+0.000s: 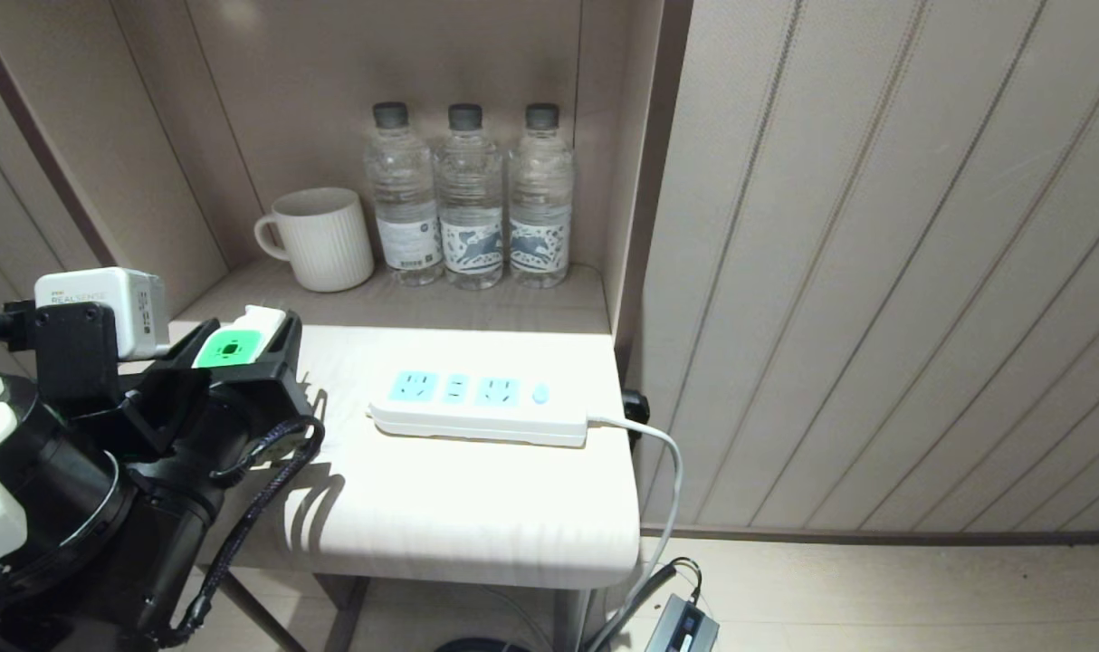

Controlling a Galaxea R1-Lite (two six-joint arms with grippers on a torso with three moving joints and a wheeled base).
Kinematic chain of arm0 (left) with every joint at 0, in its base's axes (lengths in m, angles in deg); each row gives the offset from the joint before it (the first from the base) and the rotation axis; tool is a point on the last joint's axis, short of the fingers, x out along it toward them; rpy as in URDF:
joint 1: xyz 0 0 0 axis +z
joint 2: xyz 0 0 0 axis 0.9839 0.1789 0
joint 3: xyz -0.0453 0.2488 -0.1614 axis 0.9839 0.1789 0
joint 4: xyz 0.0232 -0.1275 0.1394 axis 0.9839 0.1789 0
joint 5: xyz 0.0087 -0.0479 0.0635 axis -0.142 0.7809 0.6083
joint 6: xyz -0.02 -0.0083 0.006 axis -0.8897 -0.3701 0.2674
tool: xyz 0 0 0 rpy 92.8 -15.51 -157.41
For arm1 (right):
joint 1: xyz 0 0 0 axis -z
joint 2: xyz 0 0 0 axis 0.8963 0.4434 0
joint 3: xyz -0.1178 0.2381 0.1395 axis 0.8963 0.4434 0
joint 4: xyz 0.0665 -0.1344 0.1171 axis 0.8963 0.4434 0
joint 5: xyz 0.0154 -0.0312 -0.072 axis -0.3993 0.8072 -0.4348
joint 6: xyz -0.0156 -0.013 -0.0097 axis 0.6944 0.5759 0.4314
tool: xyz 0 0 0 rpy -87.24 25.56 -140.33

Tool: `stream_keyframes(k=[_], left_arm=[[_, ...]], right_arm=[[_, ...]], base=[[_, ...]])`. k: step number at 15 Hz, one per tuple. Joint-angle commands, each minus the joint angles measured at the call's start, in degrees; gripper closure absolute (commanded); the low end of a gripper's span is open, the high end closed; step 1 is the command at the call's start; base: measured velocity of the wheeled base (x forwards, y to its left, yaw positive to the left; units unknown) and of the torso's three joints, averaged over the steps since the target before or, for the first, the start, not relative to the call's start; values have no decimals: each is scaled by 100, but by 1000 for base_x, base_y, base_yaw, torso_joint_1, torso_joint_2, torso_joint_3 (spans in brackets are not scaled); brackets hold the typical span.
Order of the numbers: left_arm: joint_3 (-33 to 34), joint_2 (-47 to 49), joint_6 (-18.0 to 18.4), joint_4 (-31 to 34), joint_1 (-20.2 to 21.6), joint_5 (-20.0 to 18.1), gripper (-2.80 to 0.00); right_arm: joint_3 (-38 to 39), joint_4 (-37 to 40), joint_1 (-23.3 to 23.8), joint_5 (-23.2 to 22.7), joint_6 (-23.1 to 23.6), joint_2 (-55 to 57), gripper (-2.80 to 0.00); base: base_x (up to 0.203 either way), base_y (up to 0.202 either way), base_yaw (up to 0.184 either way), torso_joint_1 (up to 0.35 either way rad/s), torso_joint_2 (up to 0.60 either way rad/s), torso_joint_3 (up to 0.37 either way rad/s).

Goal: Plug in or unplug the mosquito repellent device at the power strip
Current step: Pick up the mosquito repellent liquid

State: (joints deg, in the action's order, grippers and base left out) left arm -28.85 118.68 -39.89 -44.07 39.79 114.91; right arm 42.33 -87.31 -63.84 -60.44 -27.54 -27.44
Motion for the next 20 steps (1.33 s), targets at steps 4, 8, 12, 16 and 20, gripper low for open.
stream_keyframes(k=[4, 8, 12, 16, 20], left_arm=[[-1, 1, 5, -43, 0, 32, 0], [-1, 1, 5, -34, -9, 32, 0], [8, -8, 3, -43, 0, 32, 0], [17, -17, 2, -43, -3, 32, 0], [17, -8, 5, -43, -9, 23, 0]], right_arm=[[0, -7, -2, 3, -1, 0, 0], [0, -7, -2, 3, -1, 0, 0], [0, -7, -2, -4, -1, 0, 0], [0, -7, -2, -6, -1, 0, 0], [0, -7, -2, 3, -1, 0, 0]], base=[[0, 0, 0, 0, 0, 0], [0, 0, 0, 0, 0, 0], [0, 0, 0, 0, 0, 0], [0, 0, 0, 0, 0, 0], [0, 0, 0, 0, 0, 0]])
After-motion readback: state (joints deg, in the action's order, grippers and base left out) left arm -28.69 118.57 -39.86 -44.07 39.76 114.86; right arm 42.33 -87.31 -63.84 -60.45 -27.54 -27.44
